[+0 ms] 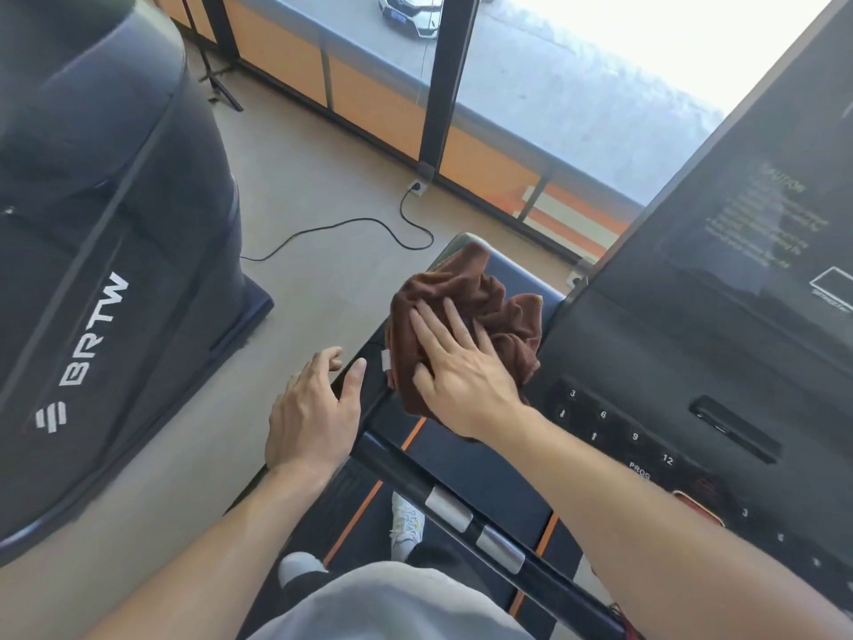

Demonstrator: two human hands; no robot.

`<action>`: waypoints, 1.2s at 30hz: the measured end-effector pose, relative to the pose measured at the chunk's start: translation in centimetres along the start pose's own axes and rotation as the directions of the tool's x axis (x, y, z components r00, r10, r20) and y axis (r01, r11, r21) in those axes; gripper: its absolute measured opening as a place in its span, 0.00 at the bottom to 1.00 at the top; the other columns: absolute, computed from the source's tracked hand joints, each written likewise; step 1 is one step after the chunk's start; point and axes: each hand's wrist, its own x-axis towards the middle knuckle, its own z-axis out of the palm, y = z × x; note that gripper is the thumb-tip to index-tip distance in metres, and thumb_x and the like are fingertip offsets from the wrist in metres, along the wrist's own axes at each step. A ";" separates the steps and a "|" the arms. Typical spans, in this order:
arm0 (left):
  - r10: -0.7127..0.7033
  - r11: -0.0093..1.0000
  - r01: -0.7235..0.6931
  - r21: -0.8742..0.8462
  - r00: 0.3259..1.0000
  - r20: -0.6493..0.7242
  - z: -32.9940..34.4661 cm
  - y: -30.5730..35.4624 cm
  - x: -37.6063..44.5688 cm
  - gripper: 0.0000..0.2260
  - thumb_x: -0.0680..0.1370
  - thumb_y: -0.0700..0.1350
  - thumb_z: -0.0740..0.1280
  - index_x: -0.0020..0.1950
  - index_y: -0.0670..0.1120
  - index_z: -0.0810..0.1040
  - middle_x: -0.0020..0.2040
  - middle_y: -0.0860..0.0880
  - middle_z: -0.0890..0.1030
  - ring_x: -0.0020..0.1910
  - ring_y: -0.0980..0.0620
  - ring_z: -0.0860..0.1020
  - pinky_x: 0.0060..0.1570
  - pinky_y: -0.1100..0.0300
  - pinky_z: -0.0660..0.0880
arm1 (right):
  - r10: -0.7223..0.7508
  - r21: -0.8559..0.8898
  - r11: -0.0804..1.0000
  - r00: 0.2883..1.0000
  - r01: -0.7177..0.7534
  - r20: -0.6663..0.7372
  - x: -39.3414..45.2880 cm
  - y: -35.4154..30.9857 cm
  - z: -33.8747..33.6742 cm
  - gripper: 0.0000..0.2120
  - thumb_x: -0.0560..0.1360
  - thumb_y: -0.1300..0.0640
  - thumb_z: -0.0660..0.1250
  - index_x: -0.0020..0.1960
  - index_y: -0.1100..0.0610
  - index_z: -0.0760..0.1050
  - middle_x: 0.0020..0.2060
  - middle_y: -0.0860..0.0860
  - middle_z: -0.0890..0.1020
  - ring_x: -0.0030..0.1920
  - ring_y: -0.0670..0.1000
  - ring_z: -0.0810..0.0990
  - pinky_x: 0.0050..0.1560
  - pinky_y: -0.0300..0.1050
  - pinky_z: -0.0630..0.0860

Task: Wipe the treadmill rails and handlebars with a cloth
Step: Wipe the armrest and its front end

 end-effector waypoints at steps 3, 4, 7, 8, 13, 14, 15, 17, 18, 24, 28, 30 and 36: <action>-0.002 1.000 0.003 0.018 1.000 -0.003 0.0 0.2 0.0 0.25 0.81 0.66 0.51 0.71 0.54 0.69 0.64 0.57 0.78 0.63 0.48 0.76 0.61 0.47 0.73 | 0.024 -0.079 0.996 0.997 -0.030 -0.078 2.9 2.5 -1.2 0.30 0.85 0.40 0.46 0.85 0.46 0.47 0.84 0.42 0.50 0.84 0.50 0.42 0.82 0.57 0.41; -0.001 1.000 0.001 0.022 1.000 -0.005 0.0 0.2 0.0 0.25 0.81 0.66 0.51 0.71 0.54 0.69 0.64 0.57 0.78 0.63 0.48 0.76 0.61 0.47 0.73 | 0.053 -0.103 0.993 0.993 -0.065 -0.110 4.0 3.1 -1.6 0.29 0.85 0.40 0.44 0.85 0.47 0.49 0.84 0.44 0.52 0.84 0.52 0.44 0.82 0.58 0.41; -0.006 1.000 0.006 0.016 1.000 -0.004 0.1 0.0 0.0 0.25 0.81 0.66 0.51 0.71 0.54 0.70 0.64 0.58 0.78 0.63 0.49 0.76 0.61 0.48 0.72 | 0.216 -0.177 0.952 0.957 -0.251 -0.193 6.7 5.2 -2.7 0.29 0.85 0.41 0.42 0.84 0.49 0.54 0.83 0.47 0.57 0.84 0.57 0.47 0.81 0.62 0.39; -0.010 1.000 0.010 0.008 1.000 -0.002 0.1 -0.1 0.0 0.25 0.81 0.66 0.51 0.71 0.54 0.70 0.63 0.58 0.78 0.63 0.50 0.76 0.61 0.48 0.72 | 0.292 -0.172 0.928 0.932 -0.330 -0.213 7.4 6.2 -3.1 0.29 0.86 0.41 0.42 0.83 0.49 0.56 0.83 0.48 0.59 0.83 0.58 0.48 0.81 0.64 0.39; -0.017 0.999 0.017 0.029 1.000 -0.003 0.2 0.0 0.1 0.23 0.81 0.66 0.52 0.69 0.56 0.70 0.62 0.60 0.79 0.63 0.50 0.76 0.62 0.48 0.71 | 0.543 0.006 0.830 0.806 -0.558 -0.237 10.0 8.8 -4.5 0.26 0.86 0.43 0.45 0.70 0.53 0.76 0.73 0.54 0.74 0.78 0.60 0.63 0.79 0.69 0.47; -0.017 0.999 0.017 0.033 1.000 0.000 0.2 0.1 0.0 0.23 0.81 0.66 0.52 0.69 0.56 0.70 0.62 0.59 0.79 0.63 0.50 0.76 0.62 0.48 0.71 | 0.567 0.044 0.818 0.790 -0.574 -0.233 10.1 8.5 -4.4 0.26 0.86 0.43 0.45 0.68 0.52 0.77 0.71 0.54 0.77 0.77 0.59 0.65 0.79 0.68 0.48; -0.017 0.999 0.017 0.030 1.000 0.000 0.1 0.1 0.0 0.23 0.81 0.66 0.52 0.69 0.56 0.70 0.62 0.59 0.79 0.63 0.49 0.76 0.62 0.48 0.71 | 0.578 0.075 0.812 0.781 -0.579 -0.237 10.1 7.9 -4.2 0.26 0.85 0.43 0.45 0.68 0.51 0.76 0.70 0.54 0.78 0.76 0.58 0.66 0.79 0.67 0.49; -0.021 0.999 0.020 0.027 1.000 0.002 0.1 0.1 0.0 0.23 0.81 0.66 0.52 0.70 0.56 0.70 0.62 0.59 0.79 0.63 0.50 0.75 0.63 0.49 0.71 | 0.580 0.115 0.813 0.778 -0.570 -0.242 9.5 6.1 -3.4 0.27 0.85 0.42 0.44 0.77 0.48 0.69 0.76 0.50 0.72 0.80 0.55 0.61 0.80 0.65 0.44; -0.019 0.999 0.019 0.029 1.000 0.003 0.0 0.2 0.0 0.24 0.81 0.66 0.51 0.70 0.56 0.70 0.62 0.59 0.79 0.63 0.50 0.75 0.63 0.49 0.70 | 0.561 0.127 0.827 0.792 -0.547 -0.241 9.0 5.0 -2.9 0.27 0.85 0.42 0.44 0.81 0.46 0.63 0.80 0.47 0.66 0.82 0.53 0.57 0.80 0.64 0.40; -0.008 0.999 0.006 -0.039 0.999 -0.049 -0.2 0.4 -0.3 0.29 0.81 0.67 0.47 0.74 0.53 0.67 0.69 0.55 0.77 0.68 0.49 0.73 0.66 0.47 0.70 | 0.072 0.036 0.997 0.972 -0.065 -0.225 4.1 -2.3 0.4 0.23 0.84 0.42 0.52 0.77 0.42 0.69 0.79 0.41 0.66 0.82 0.53 0.56 0.81 0.58 0.47; -0.017 0.971 -0.027 -0.238 0.983 -0.184 -0.5 0.0 -0.8 0.34 0.79 0.71 0.43 0.77 0.53 0.66 0.74 0.53 0.73 0.73 0.53 0.70 0.71 0.50 0.69 | -0.358 -0.013 0.934 0.933 0.358 -0.040 0.8 -4.6 1.2 0.22 0.84 0.46 0.57 0.77 0.43 0.69 0.77 0.41 0.70 0.81 0.53 0.60 0.81 0.57 0.51; -0.033 0.956 -0.030 -0.291 0.977 -0.211 -0.5 0.0 -0.8 0.36 0.79 0.72 0.43 0.76 0.52 0.67 0.74 0.53 0.72 0.73 0.54 0.69 0.72 0.52 0.67 | -0.487 -0.020 0.873 0.873 0.487 0.006 1.5 -5.1 1.1 0.20 0.84 0.46 0.58 0.75 0.42 0.72 0.74 0.40 0.74 0.77 0.52 0.66 0.79 0.55 0.54; -0.156 0.879 0.053 -0.473 0.971 -0.181 -1.9 -1.0 -0.9 0.31 0.80 0.68 0.50 0.72 0.50 0.72 0.70 0.54 0.76 0.70 0.56 0.72 0.70 0.58 0.66 | -0.355 -0.232 0.910 0.935 0.344 -0.005 8.5 0.3 -2.0 0.28 0.82 0.31 0.47 0.61 0.43 0.81 0.60 0.42 0.83 0.67 0.50 0.73 0.74 0.52 0.59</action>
